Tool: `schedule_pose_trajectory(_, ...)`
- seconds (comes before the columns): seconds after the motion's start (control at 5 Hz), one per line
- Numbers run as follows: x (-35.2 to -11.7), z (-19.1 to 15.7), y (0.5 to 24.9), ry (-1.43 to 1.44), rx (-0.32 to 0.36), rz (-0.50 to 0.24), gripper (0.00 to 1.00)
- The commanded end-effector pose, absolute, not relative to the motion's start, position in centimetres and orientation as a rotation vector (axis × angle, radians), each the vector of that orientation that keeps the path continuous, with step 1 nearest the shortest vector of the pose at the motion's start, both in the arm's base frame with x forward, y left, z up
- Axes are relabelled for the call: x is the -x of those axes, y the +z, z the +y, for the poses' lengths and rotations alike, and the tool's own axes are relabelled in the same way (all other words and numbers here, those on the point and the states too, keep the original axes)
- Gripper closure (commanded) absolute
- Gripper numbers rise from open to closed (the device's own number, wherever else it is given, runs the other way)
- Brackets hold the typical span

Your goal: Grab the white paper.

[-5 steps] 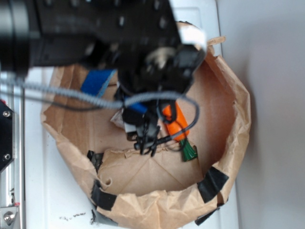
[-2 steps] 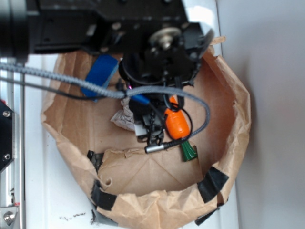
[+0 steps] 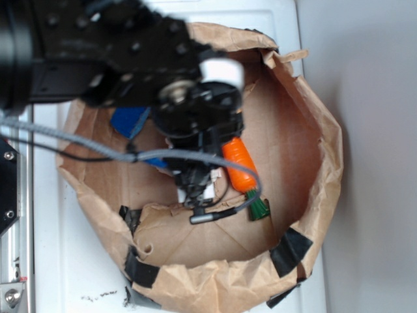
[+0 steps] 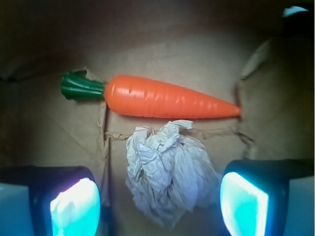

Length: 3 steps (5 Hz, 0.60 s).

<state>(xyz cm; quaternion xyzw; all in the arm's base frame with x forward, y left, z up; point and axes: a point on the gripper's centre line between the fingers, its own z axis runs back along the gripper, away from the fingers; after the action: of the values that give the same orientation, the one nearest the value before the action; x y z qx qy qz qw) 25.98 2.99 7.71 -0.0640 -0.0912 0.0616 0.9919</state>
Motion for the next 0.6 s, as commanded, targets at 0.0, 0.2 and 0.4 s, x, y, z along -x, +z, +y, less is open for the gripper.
schedule_pose_trajectory(0.0,-28.3,3.3,7.1,0.072,0.058,-0.258,0.0)
schedule_pose_trajectory(0.2,-28.7,3.0,5.6,0.078,-0.023,-0.214,0.0)
schedule_pose_trajectory(0.4,-28.2,3.3,5.2,0.076,-0.024,-0.231,1.0)
